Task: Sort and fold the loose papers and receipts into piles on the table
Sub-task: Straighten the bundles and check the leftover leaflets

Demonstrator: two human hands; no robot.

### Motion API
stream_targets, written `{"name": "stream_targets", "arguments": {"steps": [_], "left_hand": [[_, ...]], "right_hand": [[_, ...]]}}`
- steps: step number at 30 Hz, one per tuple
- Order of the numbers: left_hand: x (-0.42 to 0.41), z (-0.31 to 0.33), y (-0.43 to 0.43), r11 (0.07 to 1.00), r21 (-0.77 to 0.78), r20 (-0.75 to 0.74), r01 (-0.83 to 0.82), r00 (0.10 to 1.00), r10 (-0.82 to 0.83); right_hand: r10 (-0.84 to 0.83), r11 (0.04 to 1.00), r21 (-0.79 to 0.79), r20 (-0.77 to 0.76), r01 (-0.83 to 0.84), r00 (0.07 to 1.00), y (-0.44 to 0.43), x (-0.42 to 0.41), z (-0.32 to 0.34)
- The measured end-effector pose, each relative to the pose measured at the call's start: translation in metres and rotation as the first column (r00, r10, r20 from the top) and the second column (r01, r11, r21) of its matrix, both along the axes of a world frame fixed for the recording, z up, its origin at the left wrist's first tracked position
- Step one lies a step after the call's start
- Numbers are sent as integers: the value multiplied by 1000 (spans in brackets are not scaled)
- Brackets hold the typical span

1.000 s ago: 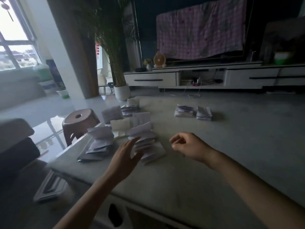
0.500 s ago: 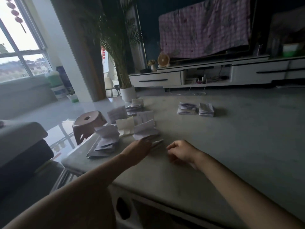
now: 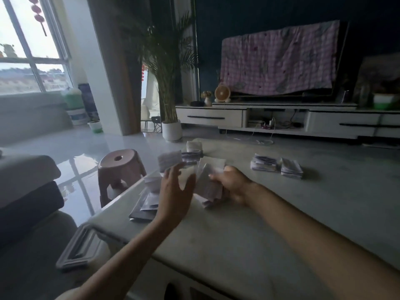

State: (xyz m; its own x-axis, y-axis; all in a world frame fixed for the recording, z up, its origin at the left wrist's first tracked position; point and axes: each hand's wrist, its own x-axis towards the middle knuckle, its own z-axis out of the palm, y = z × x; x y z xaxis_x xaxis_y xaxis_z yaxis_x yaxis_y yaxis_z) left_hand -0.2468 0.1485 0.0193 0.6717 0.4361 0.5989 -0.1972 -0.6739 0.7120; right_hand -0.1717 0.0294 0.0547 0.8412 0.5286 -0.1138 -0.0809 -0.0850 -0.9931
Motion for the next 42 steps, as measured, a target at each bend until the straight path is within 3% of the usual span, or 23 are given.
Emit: {"name": "stream_targets", "arguments": {"steps": [1,3,4,5,13,20,25,29,32,35,38,42], "left_hand": [[0,7,13,957,-284,-35,58,997,-71],[-1,16,35,634,-741,-27,223,933,-359],[-4,17,41,510,-822,-8,253,891,-454],[-6,14,47,465,-845,-6,263,866,-500],[-4,-10,61,444,-885,-9,138,949,-315],[8,-18,64,486,-869,-42,91,966,-256],[24,-22,56,498,-864,-96,75,946,-309],[37,-32,47,532,-845,-135,58,939,-317],[42,-25,53,570,-821,-159,-44,975,-155],[39,-9,60,517,-856,-47,-1,996,-76],[30,0,53,505,-861,17,66,995,-101],[32,-5,45,511,-860,-73,-16,993,-92]], "right_hand": [[90,996,4,5,-90,996,8,-1,9],[205,978,-32,19,-204,979,23,-1,19],[229,973,-30,25,-228,973,29,0,20],[240,971,-19,25,-240,970,37,1,19],[108,991,-93,164,-93,981,78,20,-16],[67,989,-139,175,-43,982,69,39,-25],[8,994,-104,211,14,977,67,40,-36],[21,988,-148,369,37,929,73,34,-44],[-23,996,-64,419,54,908,63,53,-26],[-138,961,-99,636,257,759,44,85,-19],[88,899,-348,739,266,668,39,98,-38],[438,746,-665,536,42,722,44,100,-64]]}}
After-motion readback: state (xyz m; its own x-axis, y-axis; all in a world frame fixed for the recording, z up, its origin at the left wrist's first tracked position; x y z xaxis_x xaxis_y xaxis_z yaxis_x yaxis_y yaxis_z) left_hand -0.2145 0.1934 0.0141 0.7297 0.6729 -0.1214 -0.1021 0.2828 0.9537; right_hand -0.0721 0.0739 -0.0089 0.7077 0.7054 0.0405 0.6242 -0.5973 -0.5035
